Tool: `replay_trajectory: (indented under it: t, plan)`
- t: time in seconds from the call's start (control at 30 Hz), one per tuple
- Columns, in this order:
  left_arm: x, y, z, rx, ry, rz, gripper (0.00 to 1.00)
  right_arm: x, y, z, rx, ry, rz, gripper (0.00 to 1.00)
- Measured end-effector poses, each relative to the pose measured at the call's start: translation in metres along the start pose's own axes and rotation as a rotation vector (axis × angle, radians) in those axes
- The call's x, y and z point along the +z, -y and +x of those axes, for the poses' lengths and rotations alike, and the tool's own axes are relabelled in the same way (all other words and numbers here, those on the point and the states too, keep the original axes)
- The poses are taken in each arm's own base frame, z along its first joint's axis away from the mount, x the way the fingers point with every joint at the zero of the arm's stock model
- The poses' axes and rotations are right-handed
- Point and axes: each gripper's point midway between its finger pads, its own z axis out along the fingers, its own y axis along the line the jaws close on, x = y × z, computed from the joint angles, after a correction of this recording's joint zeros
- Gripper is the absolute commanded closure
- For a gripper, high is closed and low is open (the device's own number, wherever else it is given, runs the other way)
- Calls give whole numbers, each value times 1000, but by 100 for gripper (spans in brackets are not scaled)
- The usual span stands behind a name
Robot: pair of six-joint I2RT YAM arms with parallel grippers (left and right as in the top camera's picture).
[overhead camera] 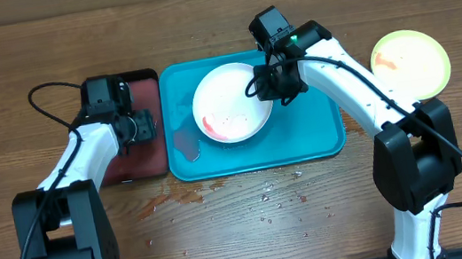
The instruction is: Clean dirty plates on tray and stack at the side
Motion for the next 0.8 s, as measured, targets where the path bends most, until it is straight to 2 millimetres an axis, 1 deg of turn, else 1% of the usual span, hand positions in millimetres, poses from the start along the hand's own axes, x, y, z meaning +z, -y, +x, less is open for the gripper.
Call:
replay_trajectory:
  t: [0.13,0.23,0.3,0.37,0.5,0.7,0.8]
  plan:
    - [-15,1,-11,-6,47,6,25,0,0,0,0,0,0,96]
    - [-26,3,-24,-7,94,12,25,0,0,0,0,0,0,96]
    - [-28,3,-29,-7,111,14,25,0,0,0,0,0,0,96]
    - [-27,3,-29,-11,113,14,25,0,0,0,0,0,0,96]
    - [-18,4,-31,-20,115,15,27,0,0,0,0,0,0,96]
    - [8,2,-20,-26,62,8,32,0,0,0,0,0,0,96]
    - [14,2,-18,-28,53,7,36,0,0,0,0,0,0,96]
